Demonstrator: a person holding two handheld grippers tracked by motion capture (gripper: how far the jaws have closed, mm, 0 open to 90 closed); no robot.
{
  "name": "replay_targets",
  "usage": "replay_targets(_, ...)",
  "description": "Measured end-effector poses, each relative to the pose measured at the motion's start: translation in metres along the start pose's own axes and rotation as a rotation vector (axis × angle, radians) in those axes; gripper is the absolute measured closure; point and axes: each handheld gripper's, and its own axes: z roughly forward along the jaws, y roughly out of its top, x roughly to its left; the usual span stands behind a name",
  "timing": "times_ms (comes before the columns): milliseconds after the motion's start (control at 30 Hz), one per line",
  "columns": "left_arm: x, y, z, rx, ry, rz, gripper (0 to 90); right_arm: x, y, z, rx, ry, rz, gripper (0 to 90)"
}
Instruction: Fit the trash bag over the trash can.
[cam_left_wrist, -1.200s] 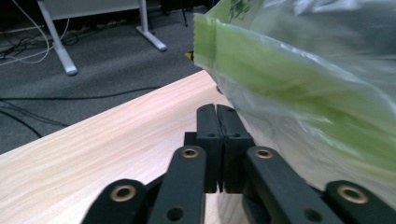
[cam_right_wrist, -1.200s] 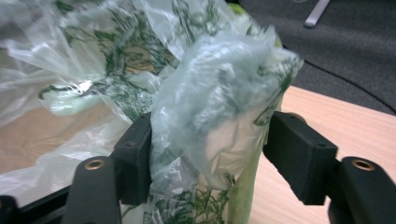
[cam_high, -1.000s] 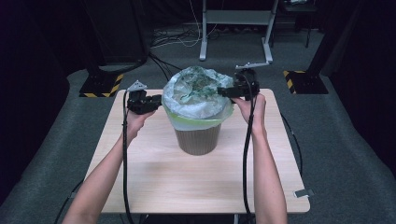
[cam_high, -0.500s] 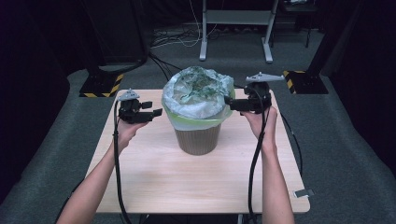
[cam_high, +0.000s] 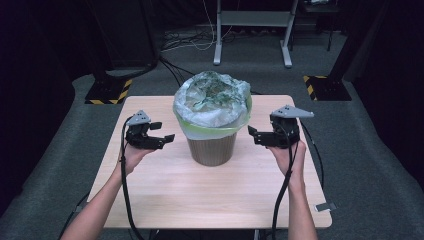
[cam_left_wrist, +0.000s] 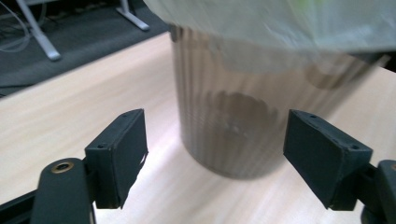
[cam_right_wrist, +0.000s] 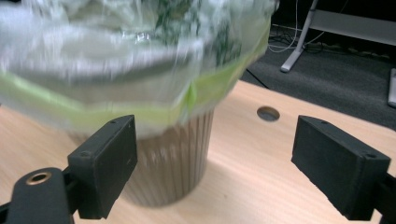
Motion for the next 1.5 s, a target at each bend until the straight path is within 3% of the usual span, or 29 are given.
replay_targets(467,-0.027,-0.062,-0.001,0.121,0.022,0.063,18.8,0.004,-0.072,-0.006,0.062,-0.051,-0.005,13.6)
replay_targets(800,-0.025,-0.118,0.002,0.211,0.055,0.010,18.3,-0.009,-0.140,0.001,0.150,-0.110,0.038,13.8)
replay_targets(967,-0.024,-0.139,0.003,0.241,0.079,-0.012,17.4,-0.021,-0.179,0.008,0.207,-0.142,0.069,13.7)
replay_targets(1067,-0.026,-0.148,0.003,0.252,0.099,-0.005,16.7,-0.028,-0.197,0.010,0.227,-0.157,0.083,13.5)
replay_targets(1233,-0.027,-0.156,0.002,0.227,0.115,-0.014,16.3,-0.035,-0.215,0.013,0.259,-0.179,0.072,13.3)
replay_targets(1333,-0.028,-0.157,0.001,0.228,0.121,-0.017,16.1,-0.033,-0.215,0.013,0.258,-0.184,0.056,13.3)
replay_targets(1500,-0.027,-0.157,0.001,0.229,0.117,-0.015,16.1,-0.039,-0.215,0.017,0.285,-0.156,0.092,9.1)
